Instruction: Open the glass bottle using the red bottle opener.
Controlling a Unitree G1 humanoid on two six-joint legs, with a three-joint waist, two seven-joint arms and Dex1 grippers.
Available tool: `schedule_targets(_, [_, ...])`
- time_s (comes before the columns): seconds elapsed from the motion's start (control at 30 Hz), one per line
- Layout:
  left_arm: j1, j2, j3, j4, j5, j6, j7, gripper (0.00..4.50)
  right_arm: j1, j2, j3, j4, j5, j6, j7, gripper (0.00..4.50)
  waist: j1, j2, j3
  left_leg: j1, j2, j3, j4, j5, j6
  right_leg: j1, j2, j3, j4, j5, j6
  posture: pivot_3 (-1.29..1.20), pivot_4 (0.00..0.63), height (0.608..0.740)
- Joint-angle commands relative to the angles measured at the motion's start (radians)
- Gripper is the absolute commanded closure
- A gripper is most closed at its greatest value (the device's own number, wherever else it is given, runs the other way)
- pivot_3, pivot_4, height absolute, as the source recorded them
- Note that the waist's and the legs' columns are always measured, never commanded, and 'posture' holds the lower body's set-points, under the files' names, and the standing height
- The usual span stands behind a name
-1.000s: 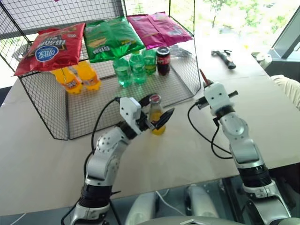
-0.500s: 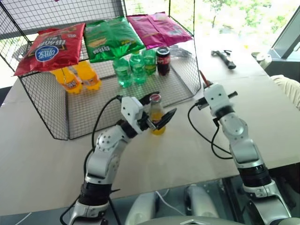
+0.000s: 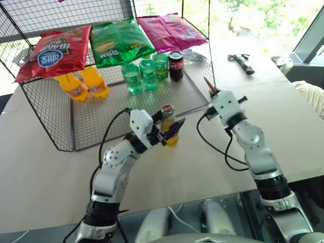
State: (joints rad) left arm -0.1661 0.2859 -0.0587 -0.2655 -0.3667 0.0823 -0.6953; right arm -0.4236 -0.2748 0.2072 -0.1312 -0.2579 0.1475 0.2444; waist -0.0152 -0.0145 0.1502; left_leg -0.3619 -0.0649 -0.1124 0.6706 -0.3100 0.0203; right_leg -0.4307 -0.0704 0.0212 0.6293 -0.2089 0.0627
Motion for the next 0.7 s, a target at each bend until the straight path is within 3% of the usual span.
schedule_targets(0.03, [0.017, 0.015, -0.005, 0.0, 0.006, -0.003, -0.007, 2.11, -0.041, -0.022, 0.032, -0.05, -0.033, -0.067, 0.03, 4.5, 0.0, 0.0, 0.0, 0.0, 0.0, 0.0, 0.0, 0.0, 0.0, 0.0, 0.0, 0.0, 0.0, 0.0, 0.0, 0.0, 0.15, 0.74])
schedule_targets(0.7, [-0.012, 0.006, -0.018, 0.041, 0.012, -0.01, -0.006, 2.11, -0.073, -0.095, 0.156, -0.053, -0.202, -0.243, 0.126, 4.5, 0.001, -0.001, -0.002, 0.001, 0.0, 0.0, 0.0, 0.0, 0.0, 0.001, 0.0, 0.0, 0.0, 0.0, 0.0, 0.0, 0.15, 0.74])
